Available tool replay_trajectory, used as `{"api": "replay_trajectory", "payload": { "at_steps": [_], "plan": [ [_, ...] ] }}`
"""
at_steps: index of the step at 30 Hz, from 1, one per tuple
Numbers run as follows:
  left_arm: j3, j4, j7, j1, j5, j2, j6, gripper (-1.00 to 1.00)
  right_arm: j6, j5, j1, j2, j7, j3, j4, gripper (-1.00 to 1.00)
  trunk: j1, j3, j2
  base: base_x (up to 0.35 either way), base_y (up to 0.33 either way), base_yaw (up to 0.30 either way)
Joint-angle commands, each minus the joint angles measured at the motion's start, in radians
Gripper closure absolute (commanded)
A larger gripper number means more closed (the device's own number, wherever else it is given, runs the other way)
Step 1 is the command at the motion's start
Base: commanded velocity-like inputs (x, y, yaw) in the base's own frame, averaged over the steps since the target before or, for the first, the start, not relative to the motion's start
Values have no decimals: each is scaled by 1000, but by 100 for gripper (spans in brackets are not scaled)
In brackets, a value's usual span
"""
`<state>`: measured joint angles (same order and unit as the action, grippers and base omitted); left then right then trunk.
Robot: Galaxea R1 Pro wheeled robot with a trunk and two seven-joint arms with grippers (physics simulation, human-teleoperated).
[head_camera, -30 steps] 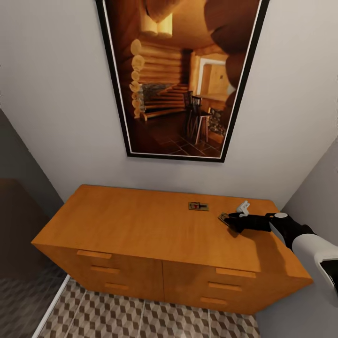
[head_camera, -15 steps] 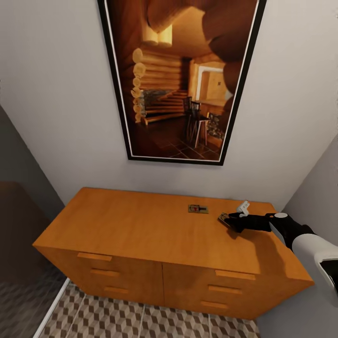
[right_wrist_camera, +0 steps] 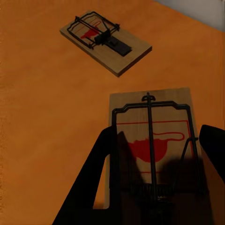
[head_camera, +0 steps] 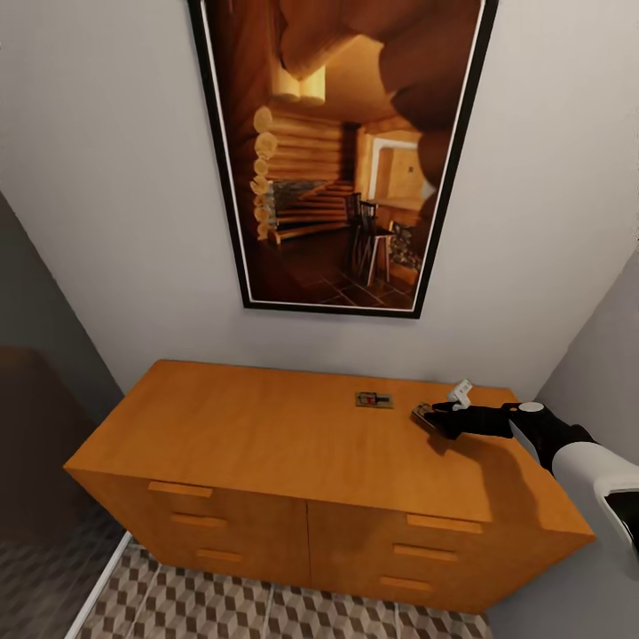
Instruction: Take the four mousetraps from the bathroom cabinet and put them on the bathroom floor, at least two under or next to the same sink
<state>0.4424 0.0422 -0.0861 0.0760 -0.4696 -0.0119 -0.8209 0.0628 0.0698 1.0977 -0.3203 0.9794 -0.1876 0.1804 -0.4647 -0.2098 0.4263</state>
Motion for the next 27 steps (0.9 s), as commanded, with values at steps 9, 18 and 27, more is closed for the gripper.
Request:
{"api": "replay_trajectory", "payload": {
  "at_steps": [9,18,27],
  "plan": [
    [2,2,-9,-1,-11,0,-5,-100,6,7,1,0,1,-1,1,100,-1,13,2,-108,84,0],
    [2,2,-9,-1,-11,0,-5,-100,6,7,1,0,0,-1,1,100,-1,28,2,-197,164,0],
    [2,2,-9,-1,-11,0,-5,-100,6,8,1,0,0,-1,1,100,-1,43,2,-45,30,0]
  ]
}}
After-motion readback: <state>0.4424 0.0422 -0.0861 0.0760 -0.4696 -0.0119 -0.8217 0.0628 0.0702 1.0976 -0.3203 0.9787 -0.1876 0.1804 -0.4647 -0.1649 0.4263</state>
